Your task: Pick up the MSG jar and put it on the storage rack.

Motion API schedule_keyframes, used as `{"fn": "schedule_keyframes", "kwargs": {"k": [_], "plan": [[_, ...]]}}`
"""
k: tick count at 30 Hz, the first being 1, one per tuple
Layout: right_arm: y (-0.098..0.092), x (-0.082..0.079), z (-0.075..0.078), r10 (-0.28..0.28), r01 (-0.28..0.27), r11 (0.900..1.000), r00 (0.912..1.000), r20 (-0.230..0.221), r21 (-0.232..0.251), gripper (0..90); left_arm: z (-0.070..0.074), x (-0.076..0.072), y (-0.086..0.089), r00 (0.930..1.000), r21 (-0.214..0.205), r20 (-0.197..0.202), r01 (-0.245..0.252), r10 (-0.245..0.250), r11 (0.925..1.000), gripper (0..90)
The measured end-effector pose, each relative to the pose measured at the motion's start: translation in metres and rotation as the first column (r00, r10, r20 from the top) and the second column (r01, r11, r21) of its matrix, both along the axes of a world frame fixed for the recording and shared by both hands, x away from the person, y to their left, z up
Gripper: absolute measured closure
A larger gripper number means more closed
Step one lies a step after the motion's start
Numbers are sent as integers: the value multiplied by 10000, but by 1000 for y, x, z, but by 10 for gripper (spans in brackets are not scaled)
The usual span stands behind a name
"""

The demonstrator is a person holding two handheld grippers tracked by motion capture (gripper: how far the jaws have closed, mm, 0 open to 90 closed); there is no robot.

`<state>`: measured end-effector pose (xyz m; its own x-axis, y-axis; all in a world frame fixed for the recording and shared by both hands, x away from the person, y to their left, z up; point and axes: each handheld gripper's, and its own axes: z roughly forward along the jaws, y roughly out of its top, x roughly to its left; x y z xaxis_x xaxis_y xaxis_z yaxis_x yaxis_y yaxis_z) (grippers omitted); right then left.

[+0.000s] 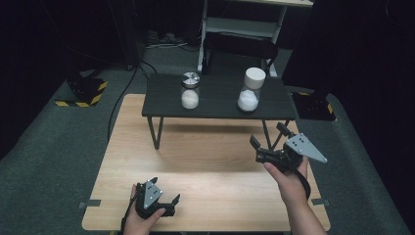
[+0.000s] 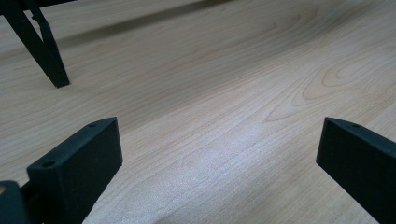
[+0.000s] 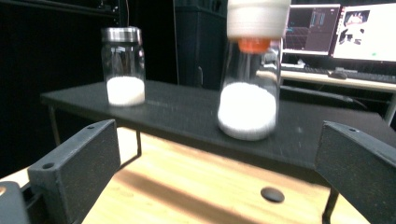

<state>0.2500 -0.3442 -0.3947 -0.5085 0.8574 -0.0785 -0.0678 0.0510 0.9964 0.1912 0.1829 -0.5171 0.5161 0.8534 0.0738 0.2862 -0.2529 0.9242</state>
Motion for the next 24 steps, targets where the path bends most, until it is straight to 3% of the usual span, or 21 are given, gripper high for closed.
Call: {"fn": "schedule_keyframes", "kwargs": {"k": [24], "plan": [[-28,-38,-71,-162,96,9985,9924,-1218,-544,0,-3,-3,3,9998,-144,190,61,-58,9999,7]]}}
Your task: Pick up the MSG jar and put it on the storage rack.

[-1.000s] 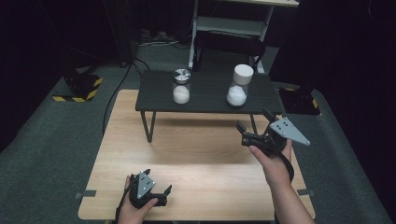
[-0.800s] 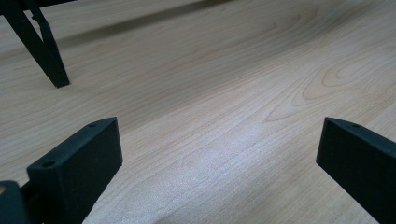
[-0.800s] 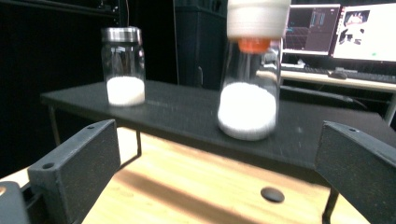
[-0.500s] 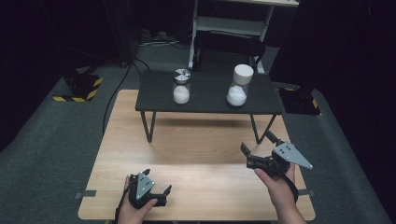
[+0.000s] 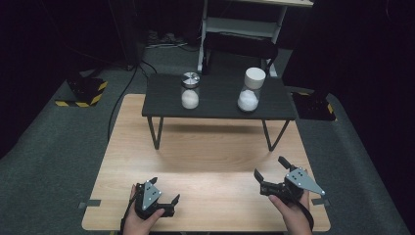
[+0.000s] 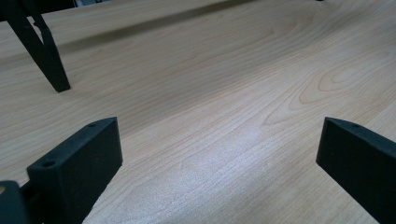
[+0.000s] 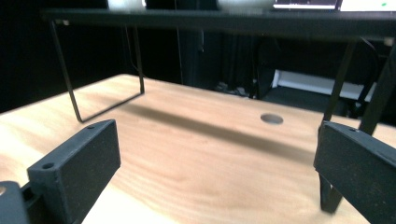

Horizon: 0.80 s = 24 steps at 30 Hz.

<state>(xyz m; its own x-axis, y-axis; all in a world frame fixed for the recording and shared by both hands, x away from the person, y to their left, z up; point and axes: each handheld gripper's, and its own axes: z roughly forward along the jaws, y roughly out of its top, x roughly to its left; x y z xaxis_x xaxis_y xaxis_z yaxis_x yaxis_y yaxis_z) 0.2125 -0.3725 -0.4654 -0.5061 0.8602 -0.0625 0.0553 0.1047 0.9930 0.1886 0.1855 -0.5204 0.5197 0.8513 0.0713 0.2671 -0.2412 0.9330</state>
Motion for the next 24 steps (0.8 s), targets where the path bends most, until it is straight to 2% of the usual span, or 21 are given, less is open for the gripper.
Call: {"fn": "schedule_keyframes", "kwargs": {"k": [19,24], "plan": [[-10,-11,-38,-416,371,9985,9925,-1147,-408,1,0,0,1,10000,-45,2,33,-33,10000,7],[-13,-11,-42,-486,409,9976,9887,-1418,-566,0,0,0,1,10000,3,7,64,-64,10000,7]]}}
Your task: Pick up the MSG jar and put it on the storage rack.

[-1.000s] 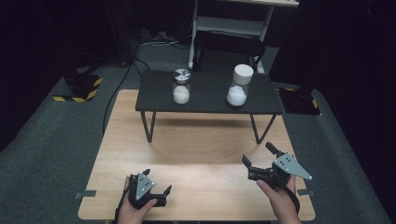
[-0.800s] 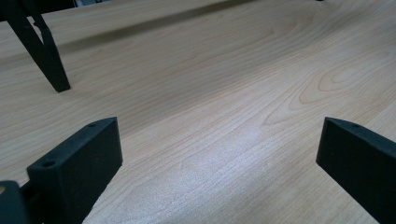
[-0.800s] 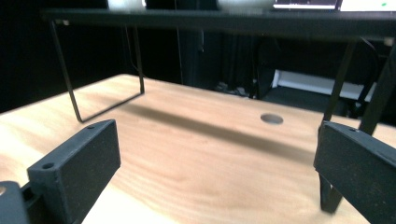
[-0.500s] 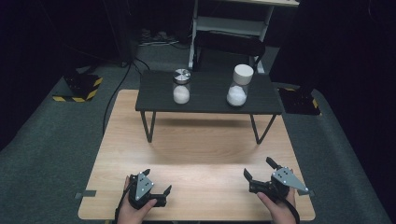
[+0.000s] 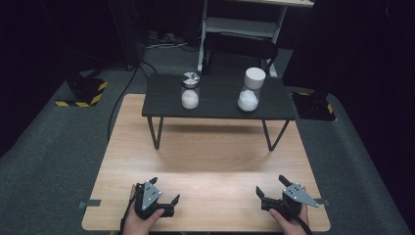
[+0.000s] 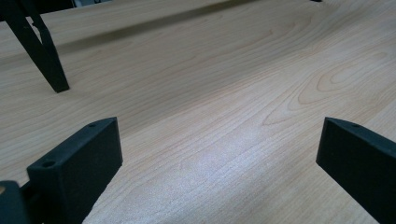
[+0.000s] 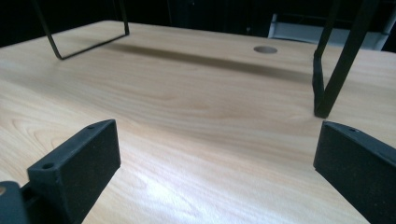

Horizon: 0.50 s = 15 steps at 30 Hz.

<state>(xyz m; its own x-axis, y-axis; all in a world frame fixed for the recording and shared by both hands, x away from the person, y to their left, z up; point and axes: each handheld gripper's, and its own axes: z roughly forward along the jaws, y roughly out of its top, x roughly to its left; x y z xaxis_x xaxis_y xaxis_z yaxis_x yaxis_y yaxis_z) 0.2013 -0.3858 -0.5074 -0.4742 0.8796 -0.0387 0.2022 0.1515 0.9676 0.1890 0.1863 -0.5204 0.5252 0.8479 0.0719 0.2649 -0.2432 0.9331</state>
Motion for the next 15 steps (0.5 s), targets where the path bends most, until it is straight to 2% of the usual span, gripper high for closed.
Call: {"fn": "schedule_keyframes", "kwargs": {"k": [4,9,11,15], "plan": [[-1,2,-1,18,-21,9999,9998,-187,-158,1,0,0,0,10000,70,24,7,-7,10000,7],[-2,5,-3,78,-103,9983,9990,-439,-581,3,1,1,-2,10000,153,-7,41,-41,9999,7],[-5,8,-3,67,-107,9982,9977,-672,-595,2,1,1,-3,10000,208,3,45,-45,9998,7],[-6,9,-2,64,-118,9979,9964,-844,-633,2,1,1,-4,10000,222,-1,1,-1,9998,7]]}}
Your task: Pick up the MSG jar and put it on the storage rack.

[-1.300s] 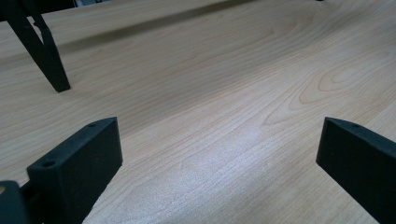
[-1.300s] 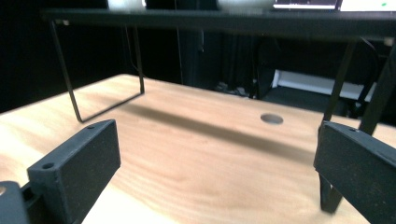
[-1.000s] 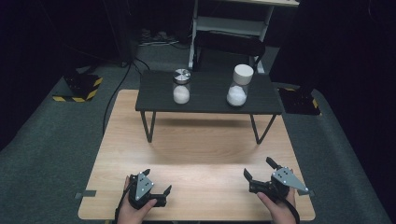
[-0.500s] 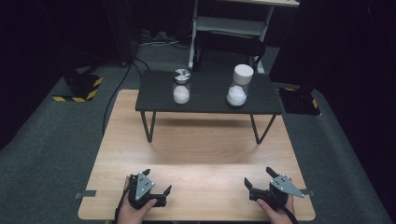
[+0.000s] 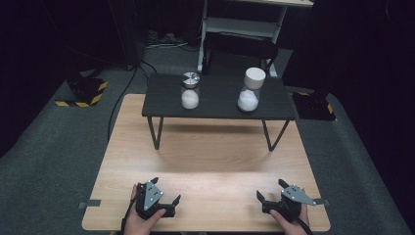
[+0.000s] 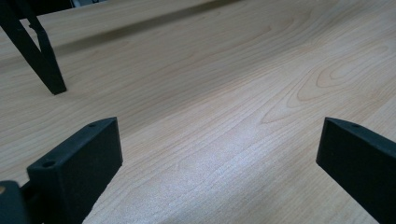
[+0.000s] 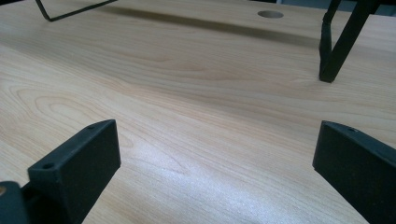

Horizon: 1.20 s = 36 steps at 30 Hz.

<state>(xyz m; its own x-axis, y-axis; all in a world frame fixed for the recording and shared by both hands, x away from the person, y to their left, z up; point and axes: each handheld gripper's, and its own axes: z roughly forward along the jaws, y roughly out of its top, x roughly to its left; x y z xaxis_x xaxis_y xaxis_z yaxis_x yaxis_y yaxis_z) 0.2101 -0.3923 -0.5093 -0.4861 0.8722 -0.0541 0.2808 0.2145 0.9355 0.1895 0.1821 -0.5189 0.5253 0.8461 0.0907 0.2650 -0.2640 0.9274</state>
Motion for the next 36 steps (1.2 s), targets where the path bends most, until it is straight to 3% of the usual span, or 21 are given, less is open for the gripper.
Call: {"fn": "schedule_keyframes", "kwargs": {"k": [16,36], "plan": [[1,-1,1,182,-182,9995,9998,19,-259,3,1,-1,-4,9998,408,156,132,-139,9991,8],[2,-2,1,158,-159,9996,9999,-24,-215,3,2,0,-6,10000,431,41,46,-47,9991,8]]}}
